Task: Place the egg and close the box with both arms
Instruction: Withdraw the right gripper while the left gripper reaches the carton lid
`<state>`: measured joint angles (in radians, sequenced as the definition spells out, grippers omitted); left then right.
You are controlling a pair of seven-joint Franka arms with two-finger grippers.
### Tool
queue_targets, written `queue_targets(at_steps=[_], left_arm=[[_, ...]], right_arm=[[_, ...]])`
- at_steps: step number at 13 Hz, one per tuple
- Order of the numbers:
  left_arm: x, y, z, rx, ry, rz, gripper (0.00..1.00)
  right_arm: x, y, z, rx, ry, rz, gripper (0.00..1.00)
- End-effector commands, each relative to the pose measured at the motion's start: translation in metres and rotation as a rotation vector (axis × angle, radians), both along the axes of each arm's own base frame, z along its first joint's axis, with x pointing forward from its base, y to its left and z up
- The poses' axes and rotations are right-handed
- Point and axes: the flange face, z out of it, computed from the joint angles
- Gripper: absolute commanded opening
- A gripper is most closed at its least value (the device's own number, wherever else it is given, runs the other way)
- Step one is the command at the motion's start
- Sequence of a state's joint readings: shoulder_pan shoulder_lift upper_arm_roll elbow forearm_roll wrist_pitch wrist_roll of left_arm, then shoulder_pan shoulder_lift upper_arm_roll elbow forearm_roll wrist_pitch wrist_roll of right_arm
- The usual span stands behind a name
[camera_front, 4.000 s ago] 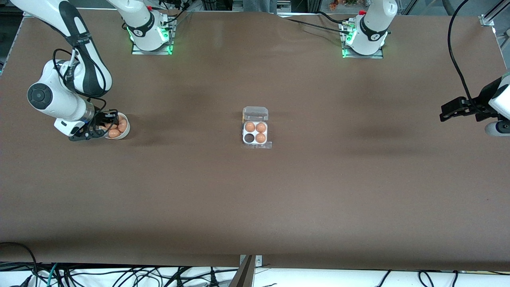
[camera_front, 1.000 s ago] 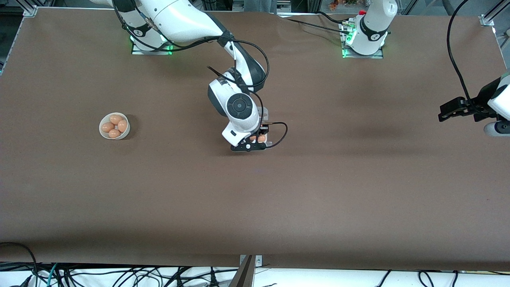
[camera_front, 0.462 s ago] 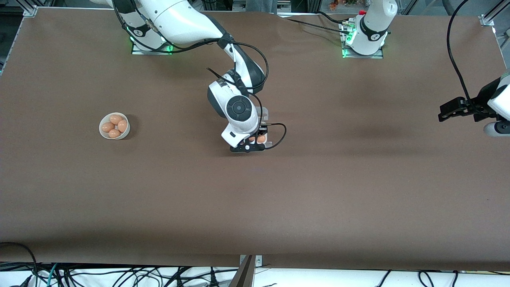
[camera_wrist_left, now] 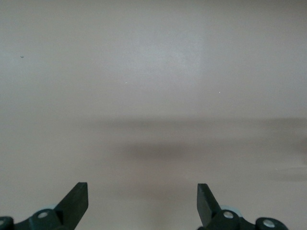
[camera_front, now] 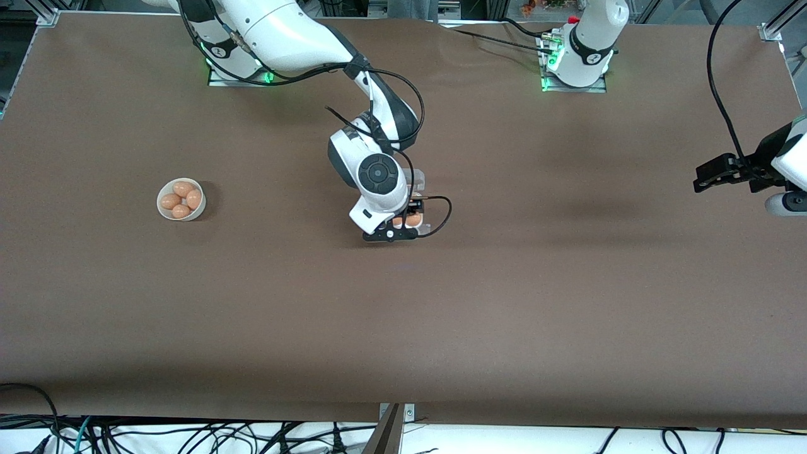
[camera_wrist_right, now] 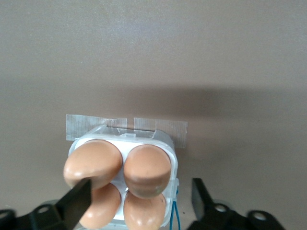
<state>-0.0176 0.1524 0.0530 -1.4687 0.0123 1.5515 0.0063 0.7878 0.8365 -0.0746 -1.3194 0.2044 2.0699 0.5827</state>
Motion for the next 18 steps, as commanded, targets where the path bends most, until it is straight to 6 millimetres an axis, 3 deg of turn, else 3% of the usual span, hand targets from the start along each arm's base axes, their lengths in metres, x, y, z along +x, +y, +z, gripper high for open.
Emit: queue_targets(at_steps=[1, 3, 6, 8, 10, 12, 15, 18], left_arm=[[-0.002, -0.004, 0.006, -0.020, -0.004, -0.007, 1.00], [-0.002, -0.018, 0.006, -0.046, -0.005, -0.025, 1.00], [-0.002, -0.029, 0.000, -0.105, 0.007, -0.027, 1.00], [-0.002, -0.049, 0.000, -0.110, 0.010, -0.034, 1.00], [-0.001, -0.085, -0.012, -0.128, 0.046, -0.031, 0.94], [-0.006, -0.119, -0.021, -0.187, 0.102, -0.007, 0.71], [-0.019, -0.173, -0.040, -0.258, 0.243, 0.054, 0.28], [-0.029, -0.240, -0.063, -0.246, 0.315, 0.055, 0.04]], right_arm=[[0.002, 0.006, 0.001, 0.021, -0.001, 0.011, 1.00], [0.012, -0.001, 0.015, 0.028, -0.026, 0.002, 1.00], [0.050, -0.042, 0.044, 0.057, -0.064, 0.020, 1.00], [0.067, -0.068, 0.074, 0.048, -0.089, -0.014, 1.00], [0.083, -0.101, 0.089, 0.004, -0.089, -0.040, 1.00], [0.093, -0.125, 0.112, -0.008, -0.092, -0.074, 1.00], [0.109, -0.178, 0.143, -0.030, -0.062, -0.092, 1.00], [0.132, -0.249, 0.168, -0.001, -0.062, 0.043, 1.00]])
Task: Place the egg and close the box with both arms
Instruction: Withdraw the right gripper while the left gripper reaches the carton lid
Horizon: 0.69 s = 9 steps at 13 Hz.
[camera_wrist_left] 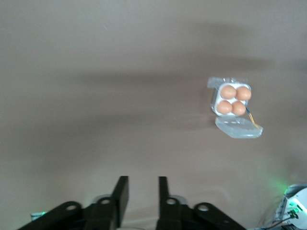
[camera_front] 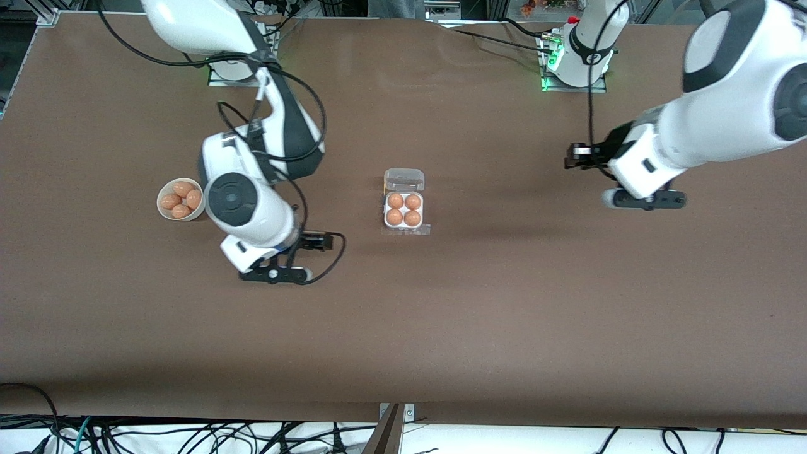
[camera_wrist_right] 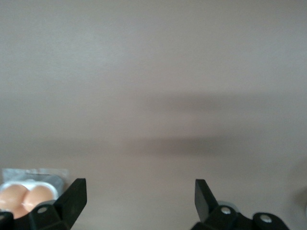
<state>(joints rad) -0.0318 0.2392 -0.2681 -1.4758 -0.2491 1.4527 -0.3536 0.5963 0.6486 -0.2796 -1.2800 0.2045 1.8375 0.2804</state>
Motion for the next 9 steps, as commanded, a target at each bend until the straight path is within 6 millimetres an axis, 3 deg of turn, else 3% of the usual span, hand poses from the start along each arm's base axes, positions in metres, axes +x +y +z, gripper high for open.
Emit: queue_targets(at_steps=[1, 5, 7, 9], left_arm=[[-0.008, -0.051, -0.023, -0.003, 0.081, 0.014, 0.01], [-0.013, -0.125, -0.077, -0.026, 0.157, 0.064, 0.00], [-0.030, -0.165, -0.112, 0.008, 0.218, 0.042, 0.00], [-0.037, -0.179, -0.129, 0.032, 0.253, 0.047, 0.00]], right_arm=[[0.009, -0.061, 0.038, 0.053, -0.009, 0.060, 1.00], [-0.011, -0.151, 0.103, 0.062, -0.065, -0.017, 1.00], [-0.038, -0.173, 0.136, -0.016, -0.116, 0.025, 1.00], [-0.063, -0.191, 0.161, -0.004, -0.137, 0.014, 1.00]])
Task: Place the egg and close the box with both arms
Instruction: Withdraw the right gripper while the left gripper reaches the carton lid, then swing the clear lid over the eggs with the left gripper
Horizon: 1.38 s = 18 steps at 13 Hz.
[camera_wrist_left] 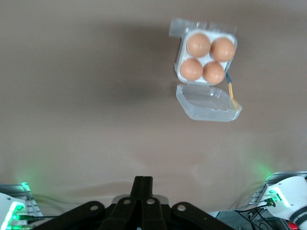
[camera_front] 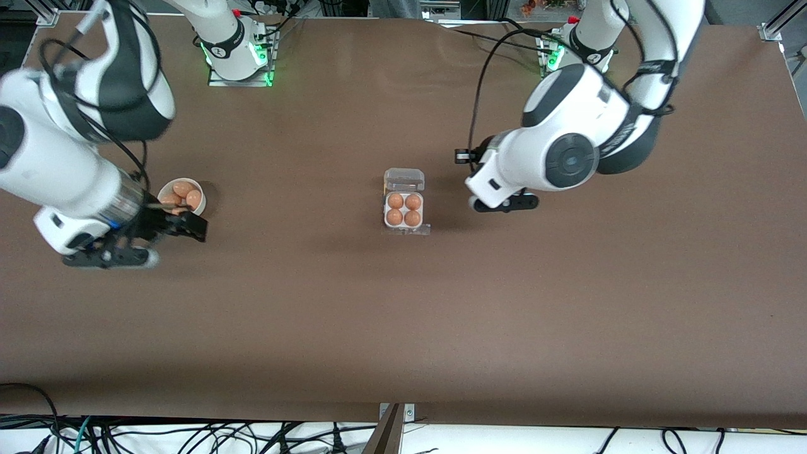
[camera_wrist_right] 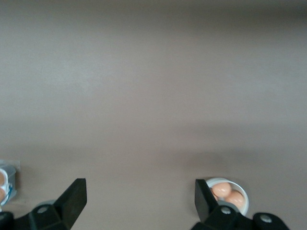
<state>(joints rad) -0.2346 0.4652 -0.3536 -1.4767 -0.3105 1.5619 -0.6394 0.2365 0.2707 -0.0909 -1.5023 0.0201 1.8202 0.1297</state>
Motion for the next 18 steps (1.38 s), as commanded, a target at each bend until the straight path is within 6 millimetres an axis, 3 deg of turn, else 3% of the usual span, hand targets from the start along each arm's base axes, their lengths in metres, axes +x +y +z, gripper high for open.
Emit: queue_targets(at_steps=[1, 2, 3, 6, 9, 10, 14, 18], left_arm=[[-0.011, -0.024, -0.015, 0.013, 0.046, 0.007, 0.00], [-0.023, -0.042, -0.028, 0.044, 0.065, -0.003, 0.00], [-0.033, -0.057, -0.042, 0.063, 0.085, -0.019, 0.00], [-0.033, -0.068, -0.055, 0.050, 0.069, -0.017, 0.00], [-0.054, -0.094, -0.074, 0.062, 0.089, -0.061, 0.00], [-0.058, -0.098, -0.080, 0.068, 0.097, -0.068, 0.00], [-0.058, -0.114, -0.118, 0.068, 0.089, -0.026, 0.00], [-0.060, -0.123, -0.127, 0.052, 0.061, -0.013, 0.00]], right_arm=[[-0.054, -0.028, 0.036, 0.001, -0.016, -0.004, 1.00], [-0.064, -0.050, 0.052, 0.003, -0.013, -0.029, 1.00], [-0.072, -0.056, 0.065, 0.007, -0.009, -0.037, 1.00], [-0.089, -0.079, 0.087, 0.009, 0.023, -0.059, 1.00], [-0.084, -0.091, 0.085, 0.006, 0.007, 0.009, 1.00], [-0.083, -0.084, 0.087, 0.007, -0.012, 0.019, 1.00], [-0.073, -0.086, 0.077, 0.004, -0.022, 0.019, 1.00], [-0.068, -0.083, 0.071, 0.003, -0.019, 0.024, 1.00]])
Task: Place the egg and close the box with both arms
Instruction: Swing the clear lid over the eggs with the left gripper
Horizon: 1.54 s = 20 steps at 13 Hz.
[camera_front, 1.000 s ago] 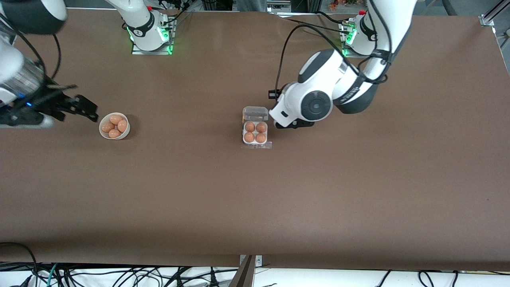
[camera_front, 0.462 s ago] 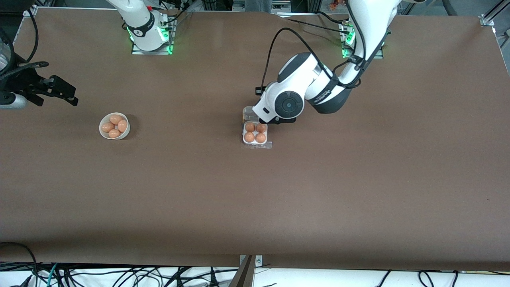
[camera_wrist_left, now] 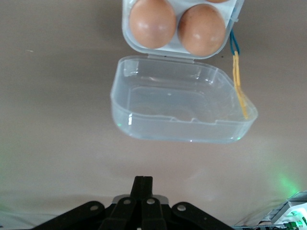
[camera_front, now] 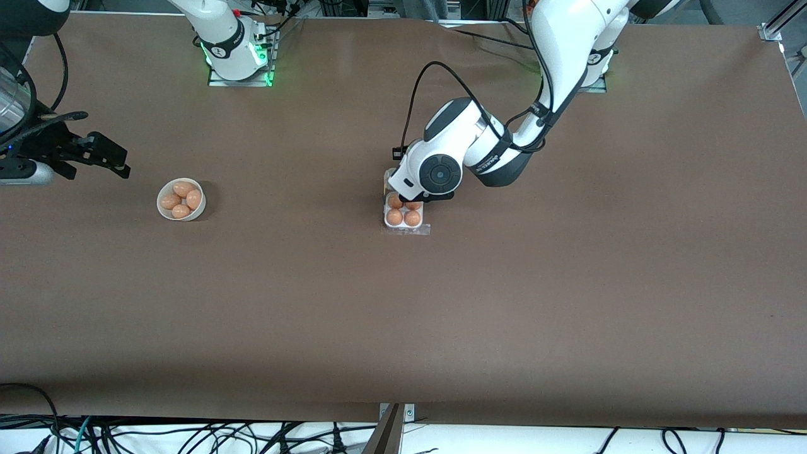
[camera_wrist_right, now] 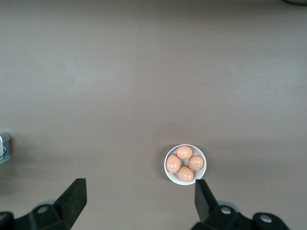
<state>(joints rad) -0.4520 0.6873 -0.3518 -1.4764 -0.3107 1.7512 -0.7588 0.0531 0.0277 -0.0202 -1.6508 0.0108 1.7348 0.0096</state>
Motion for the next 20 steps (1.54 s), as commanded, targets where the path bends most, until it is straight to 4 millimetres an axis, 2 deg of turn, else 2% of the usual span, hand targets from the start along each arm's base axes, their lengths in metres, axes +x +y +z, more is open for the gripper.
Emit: queue_targets(at_steps=[1, 12, 16, 20], left_arm=[[0.005, -0.005, 0.002, -0.010, -0.021, 0.022, 0.00], [0.016, -0.001, -0.013, -0.015, -0.045, 0.053, 0.00], [0.031, 0.002, -0.011, -0.040, -0.105, 0.098, 0.00], [0.059, 0.017, 0.005, -0.047, -0.152, 0.143, 0.00]], right_arm=[[-0.003, -0.001, 0.003, -0.009, -0.013, 0.018, 1.00], [-0.003, 0.001, 0.004, -0.017, -0.018, 0.021, 1.00], [-0.003, 0.001, 0.004, -0.015, -0.016, 0.021, 1.00], [-0.003, 0.000, 0.004, -0.015, -0.016, 0.020, 1.00]])
